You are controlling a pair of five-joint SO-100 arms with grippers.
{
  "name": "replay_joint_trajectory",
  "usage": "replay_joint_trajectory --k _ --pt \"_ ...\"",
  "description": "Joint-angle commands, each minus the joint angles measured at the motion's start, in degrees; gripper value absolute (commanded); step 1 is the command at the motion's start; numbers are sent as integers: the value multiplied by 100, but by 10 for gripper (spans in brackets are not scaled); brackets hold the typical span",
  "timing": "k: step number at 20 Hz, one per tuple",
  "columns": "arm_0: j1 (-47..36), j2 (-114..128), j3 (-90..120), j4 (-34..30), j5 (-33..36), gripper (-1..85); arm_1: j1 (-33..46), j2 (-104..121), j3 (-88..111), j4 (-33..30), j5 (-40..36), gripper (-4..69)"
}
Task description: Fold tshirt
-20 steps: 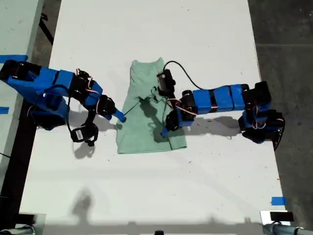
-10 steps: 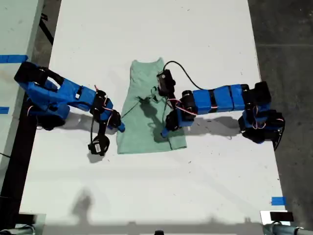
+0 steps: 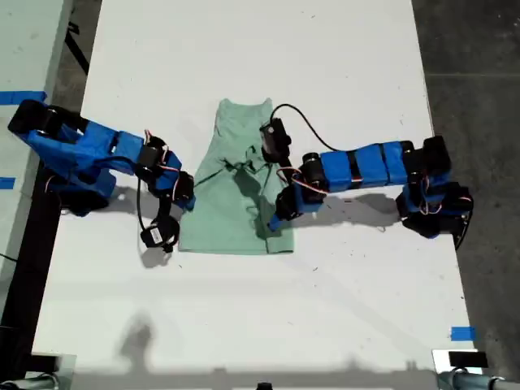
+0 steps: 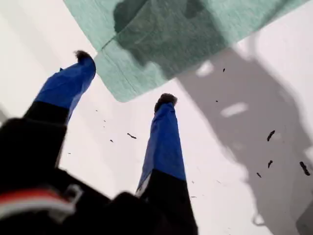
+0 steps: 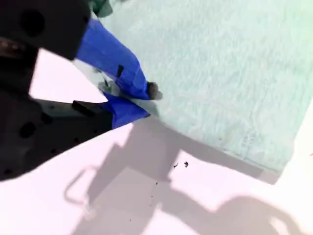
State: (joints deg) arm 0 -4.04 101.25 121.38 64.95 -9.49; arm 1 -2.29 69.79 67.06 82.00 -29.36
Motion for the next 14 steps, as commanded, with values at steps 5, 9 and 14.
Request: replay_joint_trajectory --k 5,9,14 --pt "-9 -589 -2101 1090 -9 1 -79 563 -53 -70 -9 285" --pt "-158 -2979 -4922 1846 677 1 -123 563 -35 -70 35 285" --pt "-492 -5177 -6539 2145 1169 235 -220 563 0 -123 132 282"
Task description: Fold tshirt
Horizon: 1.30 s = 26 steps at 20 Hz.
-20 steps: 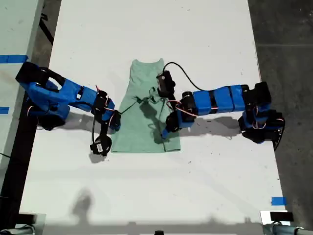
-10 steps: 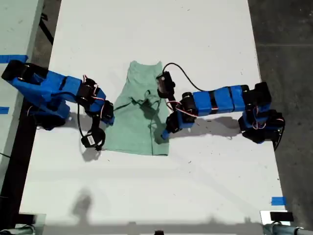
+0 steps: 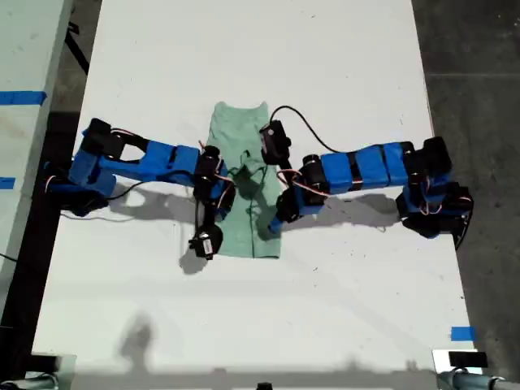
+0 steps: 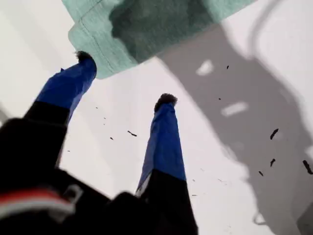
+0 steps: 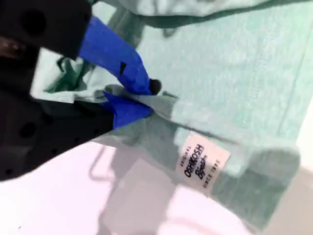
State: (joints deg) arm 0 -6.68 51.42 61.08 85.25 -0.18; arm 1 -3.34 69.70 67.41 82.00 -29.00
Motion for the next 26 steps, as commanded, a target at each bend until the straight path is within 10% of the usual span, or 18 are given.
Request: replay_joint_trajectory --k 1,18,23,26 --pt "-299 -352 -545 281 290 280 -123 571 -26 -123 97 281" --pt "1266 3832 1846 870 -1257 271 -334 1230 -308 123 466 307" --pt "1714 5502 4746 -1679 -1960 249 -431 1046 -299 18 677 350" --pt "1767 4667 4632 -2101 -1934 250 -439 598 -193 -193 712 351"
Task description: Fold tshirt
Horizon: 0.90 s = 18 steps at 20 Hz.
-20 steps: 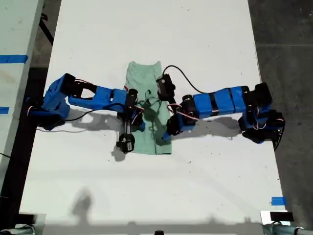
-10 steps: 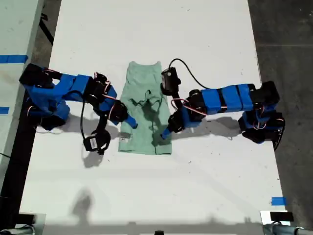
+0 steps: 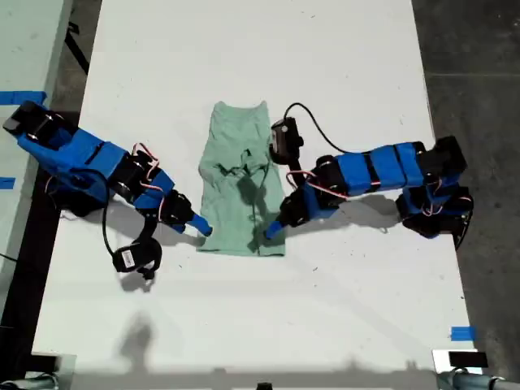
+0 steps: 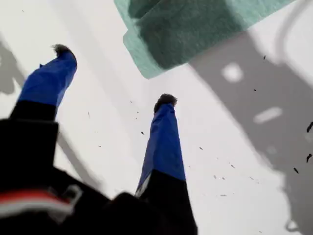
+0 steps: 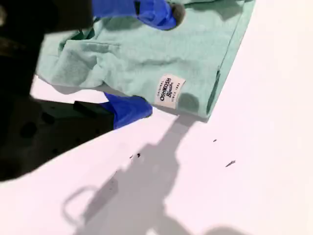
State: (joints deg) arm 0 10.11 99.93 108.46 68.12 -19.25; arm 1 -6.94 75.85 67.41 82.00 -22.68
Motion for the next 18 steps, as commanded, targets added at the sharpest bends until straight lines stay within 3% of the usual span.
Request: replay_joint_trajectory --k 1,3,11,13,15,16,18 --pt "44 -510 -167 -606 18 250 -70 -185 -176 -264 79 351" --pt "-35 -1028 -185 -1037 123 248 -62 -527 -158 -387 88 353" --pt "-97 -2874 -870 -1644 483 227 -70 -1960 -290 -1187 343 324" --pt "-176 -2936 -923 -1608 571 198 -114 -2312 -475 -1204 396 235" --pt "-193 -2944 -940 -1723 853 65 -193 -2505 -615 -1230 422 60" --pt "-193 -2953 -1020 -1670 835 1 -220 -2522 -633 -1283 360 35" --pt "-149 -2979 -1371 -1336 800 1 -255 -2487 -633 -1292 343 -10"
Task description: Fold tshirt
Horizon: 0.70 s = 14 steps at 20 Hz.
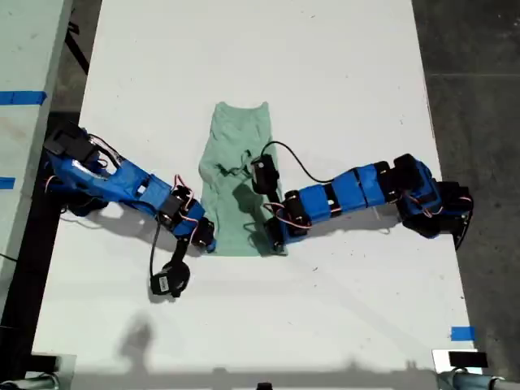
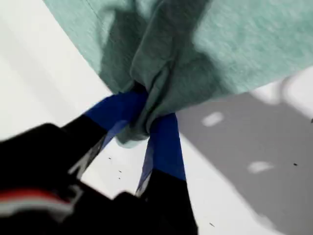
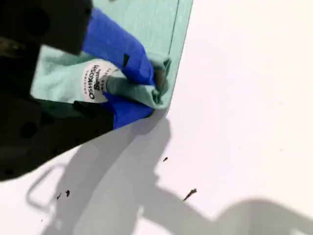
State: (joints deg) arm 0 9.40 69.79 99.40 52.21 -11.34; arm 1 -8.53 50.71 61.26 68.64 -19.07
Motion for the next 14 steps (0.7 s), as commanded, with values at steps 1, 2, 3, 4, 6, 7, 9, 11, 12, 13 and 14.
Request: replay_joint_trajectory --k 1,2,3,4,6,7,9,11,12,13,14 --pt "-70 -53 -712 501 9 1 -114 79 -35 62 -44 -10" --pt "-53 -149 -967 721 26 1 -141 141 -62 123 -62 -10" --pt "-18 -246 -1239 879 62 1 -176 237 -70 185 -88 -11" --pt "35 -369 -1608 1055 88 1 -237 360 -70 272 -105 -11" --pt "264 -896 -3041 1793 141 1 -527 756 -220 686 -132 -11" --pt "422 -1222 -3973 2232 141 1 -729 1037 -360 940 -123 -11" --pt "668 -1292 -4702 2303 70 1 -1090 1538 -448 1037 -26 -11" --pt "809 -967 -4702 2197 0 1 -1222 1784 -483 967 35 -11" --pt "817 -817 -4702 2197 0 1 -1195 1819 -483 870 -35 -11" --pt "791 -668 -4693 2224 35 1 -1081 1819 -483 817 -141 -11" --pt "703 -510 -4676 2259 79 1 -923 1819 -483 809 -264 -11"
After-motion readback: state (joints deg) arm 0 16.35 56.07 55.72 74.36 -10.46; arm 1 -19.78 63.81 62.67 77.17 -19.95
